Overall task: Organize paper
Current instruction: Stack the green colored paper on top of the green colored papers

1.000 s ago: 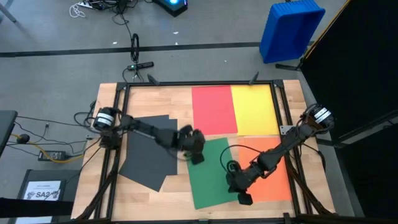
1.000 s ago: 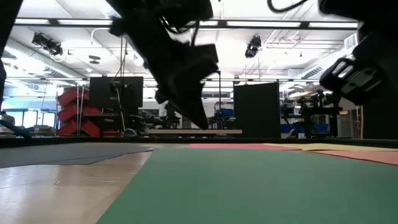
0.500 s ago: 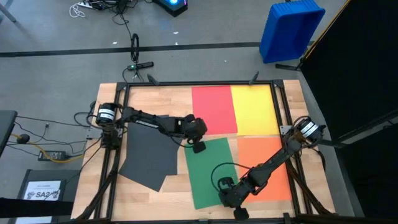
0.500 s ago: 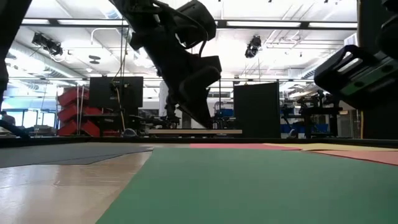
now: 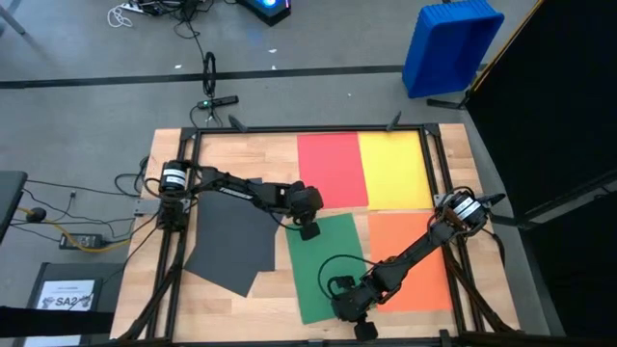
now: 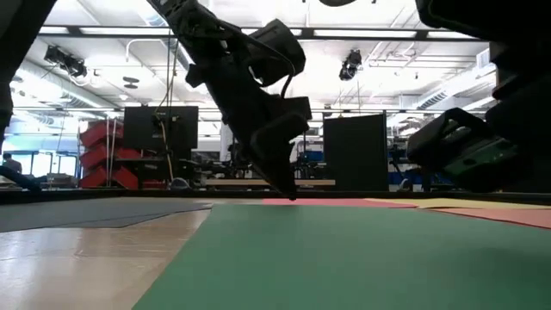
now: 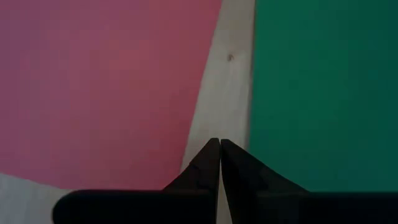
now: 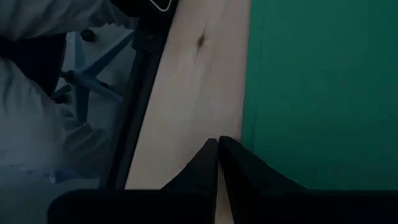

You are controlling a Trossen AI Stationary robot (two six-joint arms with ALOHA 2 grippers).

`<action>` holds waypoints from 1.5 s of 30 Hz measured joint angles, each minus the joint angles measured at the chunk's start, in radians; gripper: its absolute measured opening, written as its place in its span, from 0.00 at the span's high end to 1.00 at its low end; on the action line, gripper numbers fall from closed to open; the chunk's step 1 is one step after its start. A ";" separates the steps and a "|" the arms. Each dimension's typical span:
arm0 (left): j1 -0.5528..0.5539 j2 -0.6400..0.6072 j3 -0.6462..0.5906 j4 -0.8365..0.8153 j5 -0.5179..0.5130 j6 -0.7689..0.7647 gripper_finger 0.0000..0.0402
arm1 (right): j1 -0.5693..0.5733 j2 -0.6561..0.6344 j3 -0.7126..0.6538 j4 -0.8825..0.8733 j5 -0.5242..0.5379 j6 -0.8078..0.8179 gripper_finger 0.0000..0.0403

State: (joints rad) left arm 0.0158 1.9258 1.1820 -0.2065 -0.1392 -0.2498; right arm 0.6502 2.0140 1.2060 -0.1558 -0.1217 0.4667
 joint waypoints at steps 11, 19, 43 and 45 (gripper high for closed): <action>0.000 0.013 0.000 -0.002 0.059 0.004 1.00 | -0.022 0.008 0.003 -0.024 -0.016 0.006 1.00; 0.001 0.037 0.001 0.006 0.101 0.003 1.00 | -0.035 0.010 0.001 -0.024 -0.016 0.006 1.00; 0.010 0.037 0.001 0.008 0.069 0.002 1.00 | -0.017 0.014 -0.003 0.037 -0.051 0.033 1.00; 0.010 0.037 0.000 0.008 0.065 0.002 1.00 | -0.016 0.014 -0.003 0.039 -0.051 0.036 1.00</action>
State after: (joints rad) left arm 0.0261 1.9633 1.1824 -0.1983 -0.0740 -0.2474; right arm 0.6338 2.0281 1.2034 -0.1173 -0.1730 0.5026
